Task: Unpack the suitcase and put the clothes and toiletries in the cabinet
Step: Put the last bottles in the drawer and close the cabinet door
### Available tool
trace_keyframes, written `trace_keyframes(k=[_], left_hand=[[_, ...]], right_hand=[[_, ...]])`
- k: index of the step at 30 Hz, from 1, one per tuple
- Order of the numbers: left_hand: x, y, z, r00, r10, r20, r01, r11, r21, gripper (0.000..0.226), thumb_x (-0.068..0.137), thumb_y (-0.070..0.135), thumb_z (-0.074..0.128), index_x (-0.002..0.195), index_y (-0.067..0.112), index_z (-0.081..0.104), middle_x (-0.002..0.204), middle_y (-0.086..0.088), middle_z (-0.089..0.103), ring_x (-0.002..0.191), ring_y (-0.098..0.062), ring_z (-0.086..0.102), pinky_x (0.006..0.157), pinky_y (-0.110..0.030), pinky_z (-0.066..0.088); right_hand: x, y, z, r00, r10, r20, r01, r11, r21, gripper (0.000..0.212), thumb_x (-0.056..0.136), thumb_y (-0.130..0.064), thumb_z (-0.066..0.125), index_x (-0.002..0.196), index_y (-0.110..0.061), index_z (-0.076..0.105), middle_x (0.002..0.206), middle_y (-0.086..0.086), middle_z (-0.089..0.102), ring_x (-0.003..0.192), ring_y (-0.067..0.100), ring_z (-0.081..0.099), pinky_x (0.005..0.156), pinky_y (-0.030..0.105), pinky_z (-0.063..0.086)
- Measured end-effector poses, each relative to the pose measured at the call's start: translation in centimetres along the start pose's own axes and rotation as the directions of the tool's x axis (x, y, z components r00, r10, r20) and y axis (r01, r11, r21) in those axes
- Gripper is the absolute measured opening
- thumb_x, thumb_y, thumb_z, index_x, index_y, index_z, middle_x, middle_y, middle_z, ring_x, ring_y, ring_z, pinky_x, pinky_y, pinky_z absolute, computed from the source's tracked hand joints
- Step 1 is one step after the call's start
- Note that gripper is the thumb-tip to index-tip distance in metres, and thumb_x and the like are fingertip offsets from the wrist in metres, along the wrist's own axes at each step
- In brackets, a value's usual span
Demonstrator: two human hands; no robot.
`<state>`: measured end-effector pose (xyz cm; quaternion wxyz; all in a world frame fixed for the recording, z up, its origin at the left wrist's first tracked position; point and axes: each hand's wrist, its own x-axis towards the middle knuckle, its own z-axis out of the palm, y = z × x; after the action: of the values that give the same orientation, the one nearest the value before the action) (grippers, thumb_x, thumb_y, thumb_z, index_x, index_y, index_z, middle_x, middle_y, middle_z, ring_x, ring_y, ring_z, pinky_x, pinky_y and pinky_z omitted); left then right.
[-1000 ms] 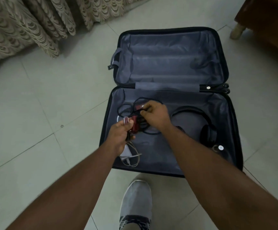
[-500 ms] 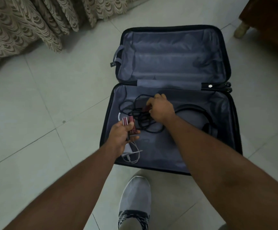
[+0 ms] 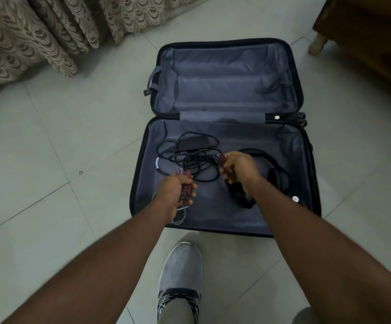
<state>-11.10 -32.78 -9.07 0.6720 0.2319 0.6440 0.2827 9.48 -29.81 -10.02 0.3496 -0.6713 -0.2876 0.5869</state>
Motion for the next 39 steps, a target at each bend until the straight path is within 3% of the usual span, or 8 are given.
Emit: trace_keyframes(k=[5,9,18,24,29,32,36,39], left_hand=[[-1.5,-1.1,1.2,0.997,0.054,0.063,-0.058,0.996,0.062,0.018,0.087,0.001,0.067,0.103,0.007,0.065,0.081,-0.013,0.066,0.058,-0.02,0.058,0.048,-0.029,0.051],[-2.6,-2.1,3.8,0.984,0.05,0.171,-0.062,0.996,0.067,0.015,0.092,0.004,0.069,0.107,0.002,0.071,0.08,-0.011,0.065,0.06,-0.02,0.06,0.052,-0.031,0.057],[-3.7,-3.1,10.2,0.952,0.034,0.303,-0.079,0.988,0.136,0.008,0.1,0.009,0.062,0.107,0.005,0.064,0.08,-0.011,0.062,0.061,-0.019,0.06,0.047,-0.028,0.054],[-3.6,-4.4,10.9,0.951,0.022,0.308,-0.093,0.972,0.216,0.013,0.1,0.011,0.063,0.11,0.002,0.064,0.079,-0.012,0.063,0.053,-0.017,0.058,0.039,-0.024,0.039],[-3.4,-4.6,10.3,0.963,0.042,0.265,-0.108,0.965,0.241,0.017,0.098,0.013,0.066,0.112,0.003,0.065,0.079,-0.009,0.064,0.054,-0.015,0.056,0.04,-0.023,0.037],[-3.3,-4.3,9.6,0.97,0.108,0.216,-0.162,0.954,0.252,0.013,0.095,0.013,0.071,0.106,0.008,0.068,0.082,-0.008,0.066,0.054,-0.014,0.053,0.04,-0.022,0.035],[-3.5,-3.7,8.8,0.952,0.141,0.272,-0.199,0.96,0.198,0.024,0.095,0.015,0.073,0.119,0.011,0.072,0.093,-0.009,0.074,0.055,-0.015,0.054,0.041,-0.022,0.035],[-3.9,-3.4,8.7,0.947,0.103,0.305,-0.164,0.97,0.178,0.026,0.093,0.02,0.075,0.118,0.013,0.074,0.085,-0.003,0.072,0.056,-0.015,0.055,0.042,-0.021,0.034]], right_hand=[[-1.5,0.0,-1.8,0.989,-0.135,-0.054,0.112,0.945,-0.307,0.03,0.072,-0.022,0.085,0.065,-0.011,0.058,0.056,0.0,0.052,0.05,0.017,0.047,0.046,0.028,0.034],[-3.6,1.3,-4.9,0.949,-0.279,-0.148,0.074,0.651,-0.755,0.041,0.077,-0.034,0.08,0.053,-0.016,0.052,0.056,-0.005,0.055,0.063,0.021,0.059,0.054,0.028,0.038],[-7.3,4.2,-11.3,0.889,-0.354,-0.29,-0.074,0.514,-0.855,0.025,0.08,-0.018,0.07,0.103,-0.01,0.065,0.106,0.013,0.063,0.094,0.036,0.065,0.07,0.032,0.046],[-8.6,5.3,-12.3,0.925,-0.223,-0.308,-0.2,0.406,-0.892,0.018,0.085,-0.018,0.068,0.1,-0.009,0.069,0.103,0.014,0.069,0.095,0.036,0.068,0.071,0.033,0.048],[-8.1,5.8,-13.0,0.938,-0.166,-0.304,-0.099,0.712,-0.695,0.017,0.073,-0.013,0.079,0.071,0.001,0.069,0.065,0.005,0.061,0.064,0.022,0.062,0.052,0.02,0.042],[-8.3,4.9,-12.9,0.975,0.002,-0.223,-0.054,0.972,-0.231,0.019,0.068,-0.008,0.087,0.072,0.004,0.072,0.059,0.007,0.055,0.05,0.019,0.046,0.043,0.023,0.035],[-8.3,4.0,-11.1,0.996,0.08,0.048,-0.082,0.996,0.032,0.026,0.083,-0.022,0.087,0.073,-0.013,0.064,0.062,0.005,0.055,0.044,0.014,0.042,0.043,0.023,0.032],[-7.8,3.8,-8.8,0.995,0.088,0.052,-0.092,0.993,0.078,0.032,0.087,-0.042,0.082,0.079,-0.016,0.066,0.066,0.003,0.06,0.051,0.015,0.048,0.049,0.025,0.036]])
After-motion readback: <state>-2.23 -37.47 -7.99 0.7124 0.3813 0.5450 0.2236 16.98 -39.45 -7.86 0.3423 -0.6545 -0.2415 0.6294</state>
